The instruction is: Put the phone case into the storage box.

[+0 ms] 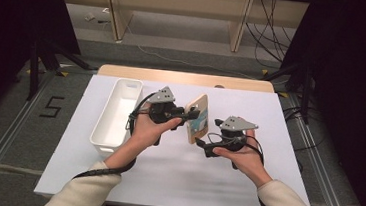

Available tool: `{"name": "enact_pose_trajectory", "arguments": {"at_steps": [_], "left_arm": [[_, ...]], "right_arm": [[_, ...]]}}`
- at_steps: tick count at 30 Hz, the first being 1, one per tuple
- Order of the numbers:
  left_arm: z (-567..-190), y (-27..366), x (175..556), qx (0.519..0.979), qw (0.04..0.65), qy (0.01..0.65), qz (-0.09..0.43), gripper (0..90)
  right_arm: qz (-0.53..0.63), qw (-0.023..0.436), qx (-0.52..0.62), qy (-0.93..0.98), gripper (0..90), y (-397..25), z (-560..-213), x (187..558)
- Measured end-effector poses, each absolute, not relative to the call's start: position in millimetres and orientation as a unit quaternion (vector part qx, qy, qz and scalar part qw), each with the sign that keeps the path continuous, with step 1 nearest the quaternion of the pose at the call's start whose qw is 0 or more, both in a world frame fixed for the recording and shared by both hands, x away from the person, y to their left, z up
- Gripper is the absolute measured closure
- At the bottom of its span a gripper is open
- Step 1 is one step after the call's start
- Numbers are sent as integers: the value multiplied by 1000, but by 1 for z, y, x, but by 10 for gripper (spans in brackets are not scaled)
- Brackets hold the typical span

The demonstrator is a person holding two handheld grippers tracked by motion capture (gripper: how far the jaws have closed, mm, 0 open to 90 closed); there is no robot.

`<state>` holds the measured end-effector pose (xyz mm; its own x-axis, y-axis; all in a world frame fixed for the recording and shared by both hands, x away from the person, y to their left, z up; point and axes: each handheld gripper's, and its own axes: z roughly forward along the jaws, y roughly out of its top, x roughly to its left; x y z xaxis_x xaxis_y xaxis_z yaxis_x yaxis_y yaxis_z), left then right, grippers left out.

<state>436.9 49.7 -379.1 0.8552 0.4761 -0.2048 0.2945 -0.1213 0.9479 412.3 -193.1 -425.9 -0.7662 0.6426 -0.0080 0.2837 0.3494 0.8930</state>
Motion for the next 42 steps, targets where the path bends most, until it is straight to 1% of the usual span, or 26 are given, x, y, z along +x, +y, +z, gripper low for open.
{"name": "enact_pose_trajectory", "arguments": {"at_steps": [16, 17, 20, 23, 29, 32, 35, 42], "left_arm": [[-379, 51, 438, 753, 609, 240, 66, 800], [-379, 51, 438, 753, 610, 240, 66, 800], [-378, 51, 438, 752, 611, 239, 67, 800], [-378, 51, 438, 751, 612, 238, 66, 800], [-376, 48, 436, 752, 615, 228, 66, 800], [-375, 47, 435, 751, 616, 227, 66, 800], [-375, 46, 435, 752, 616, 226, 66, 799], [-374, 45, 435, 750, 619, 224, 68, 799]], "right_arm": [[494, 174, 289, 801, 59, -197, -428, 415], [493, 174, 286, 803, 55, -197, -428, 415], [485, 176, 276, 811, 3, -197, -429, 415], [483, 186, 282, 808, 3, -196, -429, 414], [483, 179, 281, 810, 3, -196, -431, 415], [483, 180, 284, 809, 2, -196, -431, 415], [478, 191, 288, 807, 3, -195, -433, 414], [476, 191, 285, 810, 2, -192, -436, 413]]}}
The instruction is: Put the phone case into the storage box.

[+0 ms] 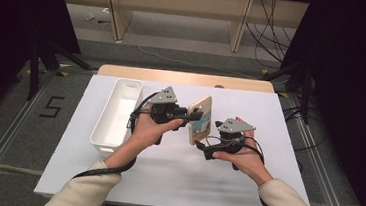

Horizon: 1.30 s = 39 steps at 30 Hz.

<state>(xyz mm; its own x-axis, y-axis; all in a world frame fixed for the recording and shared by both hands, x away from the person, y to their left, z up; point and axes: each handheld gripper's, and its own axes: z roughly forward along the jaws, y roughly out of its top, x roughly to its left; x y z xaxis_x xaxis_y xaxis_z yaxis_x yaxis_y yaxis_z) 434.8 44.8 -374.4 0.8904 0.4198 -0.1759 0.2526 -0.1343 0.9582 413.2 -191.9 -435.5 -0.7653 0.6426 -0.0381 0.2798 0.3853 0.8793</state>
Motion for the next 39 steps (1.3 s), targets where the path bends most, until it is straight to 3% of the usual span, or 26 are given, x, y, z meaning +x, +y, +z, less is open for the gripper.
{"name": "enact_pose_trajectory", "arguments": {"at_steps": [39], "left_arm": [[-374, 32, 432, 752, 624, 203, 63, 800]], "right_arm": [[479, 177, 276, 814, 3, -191, -437, 414]]}}
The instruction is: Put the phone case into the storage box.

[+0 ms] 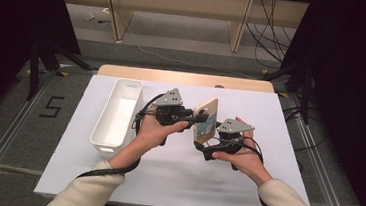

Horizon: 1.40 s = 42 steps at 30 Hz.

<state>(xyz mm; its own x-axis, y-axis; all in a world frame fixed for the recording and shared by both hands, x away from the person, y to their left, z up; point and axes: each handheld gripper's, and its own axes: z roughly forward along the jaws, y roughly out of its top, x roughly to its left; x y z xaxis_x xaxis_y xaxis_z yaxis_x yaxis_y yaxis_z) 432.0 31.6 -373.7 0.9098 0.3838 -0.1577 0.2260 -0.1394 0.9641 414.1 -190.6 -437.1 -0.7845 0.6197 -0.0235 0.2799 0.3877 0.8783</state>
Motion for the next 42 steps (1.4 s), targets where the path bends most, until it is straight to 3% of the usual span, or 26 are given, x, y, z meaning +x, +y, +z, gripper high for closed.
{"name": "enact_pose_trajectory", "arguments": {"at_steps": [42], "left_arm": [[-370, 39, 436, 763, 623, 166, 44, 799]], "right_arm": [[485, 152, 259, 821, 30, -197, -439, 419]]}}
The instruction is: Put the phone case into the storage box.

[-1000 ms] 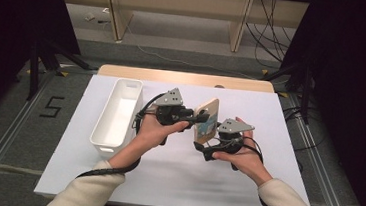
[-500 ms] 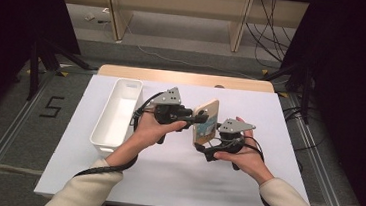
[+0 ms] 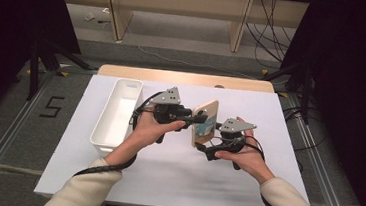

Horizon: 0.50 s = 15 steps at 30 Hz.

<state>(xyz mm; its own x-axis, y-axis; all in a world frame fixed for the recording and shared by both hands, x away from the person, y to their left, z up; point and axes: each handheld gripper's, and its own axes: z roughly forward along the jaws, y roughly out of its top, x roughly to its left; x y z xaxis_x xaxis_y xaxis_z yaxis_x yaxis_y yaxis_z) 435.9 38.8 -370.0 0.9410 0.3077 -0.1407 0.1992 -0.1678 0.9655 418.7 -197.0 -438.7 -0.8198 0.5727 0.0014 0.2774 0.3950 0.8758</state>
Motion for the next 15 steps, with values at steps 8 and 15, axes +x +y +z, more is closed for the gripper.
{"name": "enact_pose_trajectory", "arguments": {"at_steps": [8, 15], "left_arm": [[-370, 40, 437, 767, 620, 159, 44, 799], [-370, 40, 437, 768, 620, 154, 43, 799]], "right_arm": [[487, 147, 255, 822, 54, -197, -439, 418], [490, 139, 247, 825, 99, -197, -439, 418]]}}
